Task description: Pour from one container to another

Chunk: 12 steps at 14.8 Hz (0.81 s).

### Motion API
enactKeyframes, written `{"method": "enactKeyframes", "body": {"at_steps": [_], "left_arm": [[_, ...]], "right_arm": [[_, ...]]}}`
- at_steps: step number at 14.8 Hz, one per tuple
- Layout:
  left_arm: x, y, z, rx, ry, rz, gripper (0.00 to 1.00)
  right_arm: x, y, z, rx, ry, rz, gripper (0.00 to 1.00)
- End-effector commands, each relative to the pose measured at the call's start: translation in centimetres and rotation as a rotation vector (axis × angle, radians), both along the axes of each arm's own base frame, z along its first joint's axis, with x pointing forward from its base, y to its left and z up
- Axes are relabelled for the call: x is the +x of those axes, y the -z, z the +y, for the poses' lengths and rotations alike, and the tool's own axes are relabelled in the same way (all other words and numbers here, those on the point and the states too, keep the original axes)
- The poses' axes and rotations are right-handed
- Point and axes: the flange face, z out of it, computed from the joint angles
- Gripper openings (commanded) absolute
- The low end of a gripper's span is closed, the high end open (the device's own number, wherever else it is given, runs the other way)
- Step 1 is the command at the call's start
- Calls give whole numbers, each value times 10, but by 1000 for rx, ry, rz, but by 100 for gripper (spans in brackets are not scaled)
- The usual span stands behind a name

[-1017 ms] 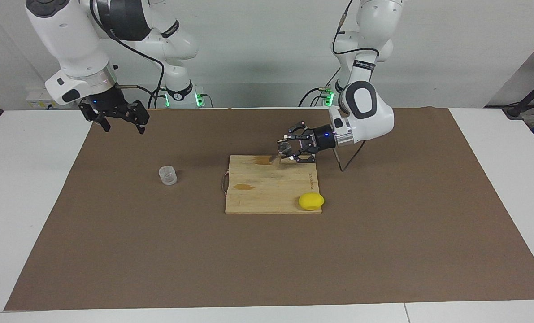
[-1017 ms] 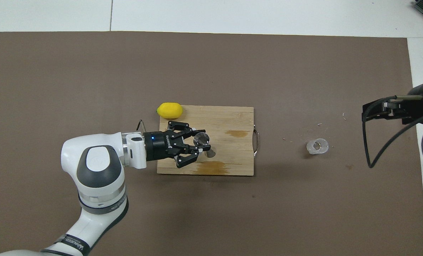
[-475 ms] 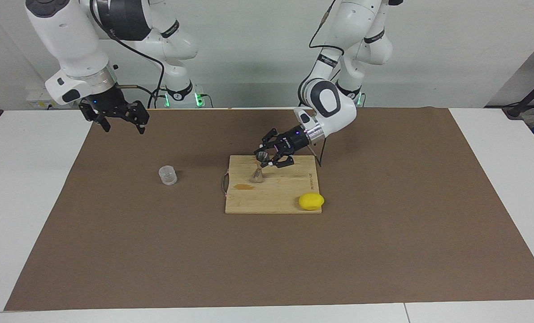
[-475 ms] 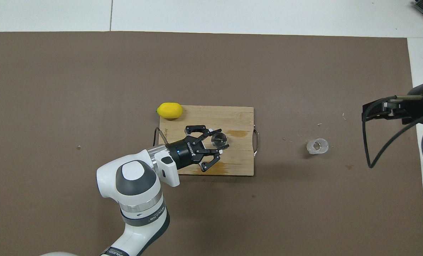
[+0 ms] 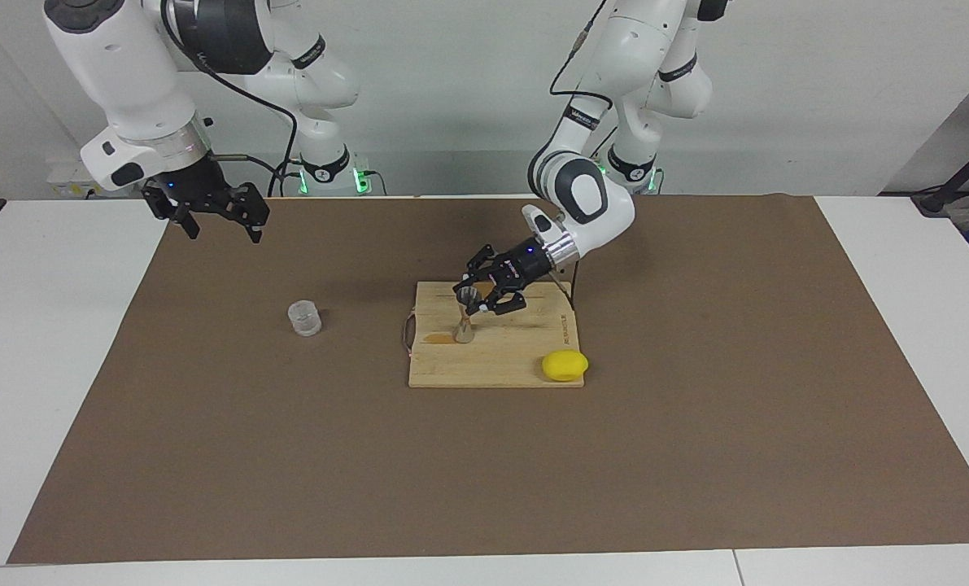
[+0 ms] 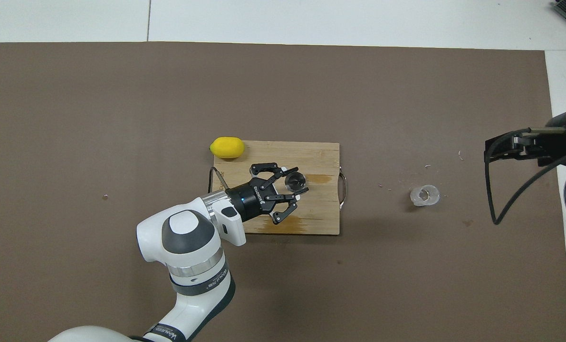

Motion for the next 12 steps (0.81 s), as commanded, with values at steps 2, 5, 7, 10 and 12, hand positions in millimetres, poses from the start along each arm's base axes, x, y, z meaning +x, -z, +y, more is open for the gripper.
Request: {"method": "enactKeyframes", "body": {"at_steps": [2, 5, 7, 10, 12], "left_arm": [[-1, 7, -6, 17, -11, 0, 68], [1, 8, -4, 6, -10, 9, 100], [0, 5, -7, -17, 1, 11, 100], [-5, -3, 1, -32, -6, 26, 100], [-12, -3, 19, -22, -5, 28, 100]], "right_arm": [[-4, 3, -3, -12, 98, -4, 98], [-9, 13, -11, -14, 237, -37, 96], [-10, 19, -15, -8, 344, -35, 95], [-10, 39, -36, 7, 554, -11, 95], [-11, 58, -54, 42, 692, 11, 95]]}}
